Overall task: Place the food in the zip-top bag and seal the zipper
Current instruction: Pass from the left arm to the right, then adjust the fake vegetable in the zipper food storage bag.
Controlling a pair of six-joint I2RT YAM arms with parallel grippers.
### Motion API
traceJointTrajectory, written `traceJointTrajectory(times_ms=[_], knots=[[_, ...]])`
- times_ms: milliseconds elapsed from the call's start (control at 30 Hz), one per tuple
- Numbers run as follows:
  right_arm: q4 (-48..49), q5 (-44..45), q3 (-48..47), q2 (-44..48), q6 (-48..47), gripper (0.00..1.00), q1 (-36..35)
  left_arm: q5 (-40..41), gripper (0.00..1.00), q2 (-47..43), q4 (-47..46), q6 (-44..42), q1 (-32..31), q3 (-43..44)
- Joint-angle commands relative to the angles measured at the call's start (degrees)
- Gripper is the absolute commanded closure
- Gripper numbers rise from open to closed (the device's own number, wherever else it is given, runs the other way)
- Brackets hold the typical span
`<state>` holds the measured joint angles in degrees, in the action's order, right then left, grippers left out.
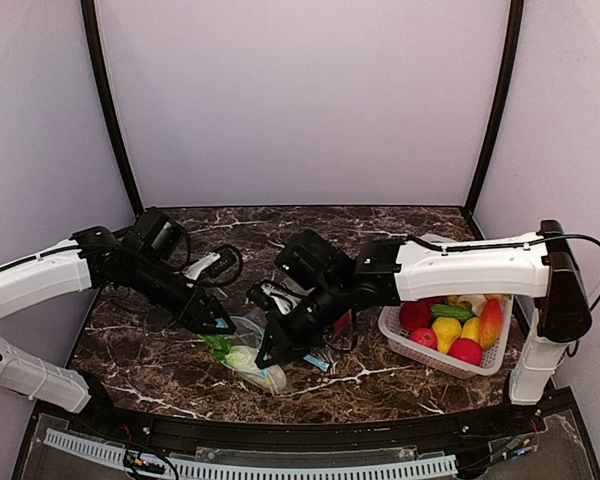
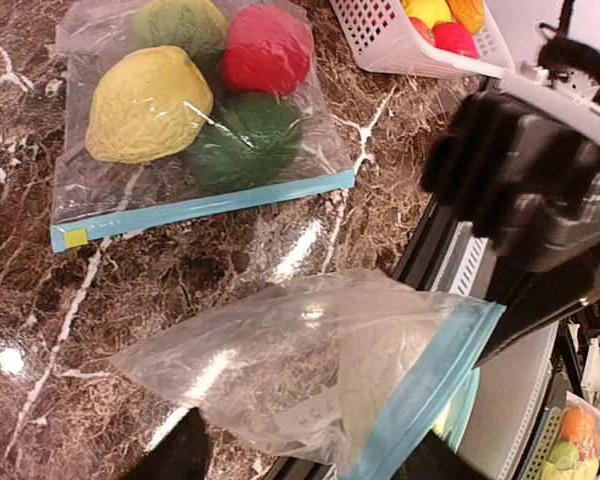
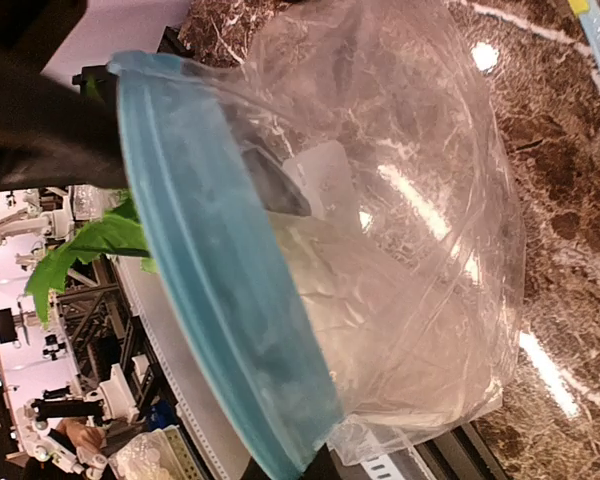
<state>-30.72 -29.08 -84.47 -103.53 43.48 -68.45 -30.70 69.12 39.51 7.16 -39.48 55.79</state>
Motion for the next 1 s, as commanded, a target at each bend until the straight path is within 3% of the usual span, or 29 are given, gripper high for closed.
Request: traceJointTrajectory(times_ms=[0, 67, 133, 300, 467, 633, 967], knots=[[9.75, -4.89, 4.69, -0.22, 5.44, 1.00, 1.35, -4.90, 0.19, -2.30, 0.01, -1.55, 0.06, -1.94], [12.73, -4.87, 6.28, 0.02, 7.25, 1.00, 1.63, -6.28, 0.04, -3.16, -0.16, -2.17, 0.10, -2.82], [14.65, -4.75, 7.27, 0.12, 8.35, 1.00, 1.86, -6.38, 0.02, -4.07, -0.61, -1.64, 0.03, -3.54], [17.53, -3.90, 8.21, 0.43, 10.01, 1.00, 1.85, -7.11, 0.01, -3.87, 0.93, -1.45, -0.62, -3.33], [18.50, -4.25, 7.30, 0.93, 8.97, 1.00, 1.87, -1.82, 0.01, -1.81, 4.95, -0.68, -2.95, -1.27], [18.66, -4.67, 6.09, 1.03, 7.07, 1.00, 1.82, -0.48, 0.01, -0.36, 3.62, 2.67, -4.46, -1.67], [20.38, -6.01, 4.82, 1.68, 2.55, 1.00, 0.45, 9.96, 0.01, 3.35, 5.29, 5.91, -5.60, 0.46]])
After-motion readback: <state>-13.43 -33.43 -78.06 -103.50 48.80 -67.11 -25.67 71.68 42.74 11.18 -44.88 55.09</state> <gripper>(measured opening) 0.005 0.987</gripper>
